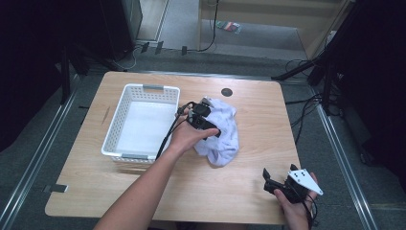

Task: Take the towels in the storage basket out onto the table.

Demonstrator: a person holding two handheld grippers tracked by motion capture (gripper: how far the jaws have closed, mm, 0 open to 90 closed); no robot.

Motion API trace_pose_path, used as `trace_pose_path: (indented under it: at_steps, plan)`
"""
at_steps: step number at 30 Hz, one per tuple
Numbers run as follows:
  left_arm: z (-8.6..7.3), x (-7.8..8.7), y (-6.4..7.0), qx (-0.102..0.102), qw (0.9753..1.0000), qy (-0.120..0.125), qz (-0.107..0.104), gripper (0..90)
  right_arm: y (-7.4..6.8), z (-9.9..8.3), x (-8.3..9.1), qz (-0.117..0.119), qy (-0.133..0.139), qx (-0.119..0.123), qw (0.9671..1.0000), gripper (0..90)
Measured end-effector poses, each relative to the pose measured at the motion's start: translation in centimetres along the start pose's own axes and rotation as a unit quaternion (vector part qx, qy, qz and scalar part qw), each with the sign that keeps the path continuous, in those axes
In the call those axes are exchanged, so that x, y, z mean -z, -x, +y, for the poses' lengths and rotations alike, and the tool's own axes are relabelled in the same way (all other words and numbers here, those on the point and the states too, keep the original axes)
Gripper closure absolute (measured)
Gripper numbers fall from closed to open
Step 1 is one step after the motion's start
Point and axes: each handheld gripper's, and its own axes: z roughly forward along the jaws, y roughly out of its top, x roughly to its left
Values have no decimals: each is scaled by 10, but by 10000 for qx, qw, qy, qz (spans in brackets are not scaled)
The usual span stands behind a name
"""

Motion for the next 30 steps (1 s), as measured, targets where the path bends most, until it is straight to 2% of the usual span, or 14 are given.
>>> trace_pose_path:
  at_steps: [1,3,5,7,9,13,14,19,30]
  plan:
    - [0,2,1,-22,10000,-15,14,0,0,0,0,2,2,-1,10000,0]
    - [-1,7,4,-142,9997,22,176,0,0,0,0,7,1,4,10000,0]
    - [-3,12,6,-242,9995,37,183,0,0,0,0,12,0,4,10000,0]
    - [-3,14,7,-229,9995,58,191,0,0,0,0,15,-1,4,10000,0]
    - [-5,26,8,-261,9995,172,109,0,0,0,0,17,-1,14,10000,0]
    - [-9,37,10,-293,9989,337,156,0,0,0,0,46,-7,15,10000,0]
    - [-13,46,8,-329,9984,449,129,0,0,0,0,49,-4,21,10000,0]
    - [-24,62,-3,-219,9980,585,113,0,-1,0,0,37,-32,33,10000,0]
    - [-55,97,-30,-148,9949,904,415,0,-1,0,0,12,-28,25,10000,0]
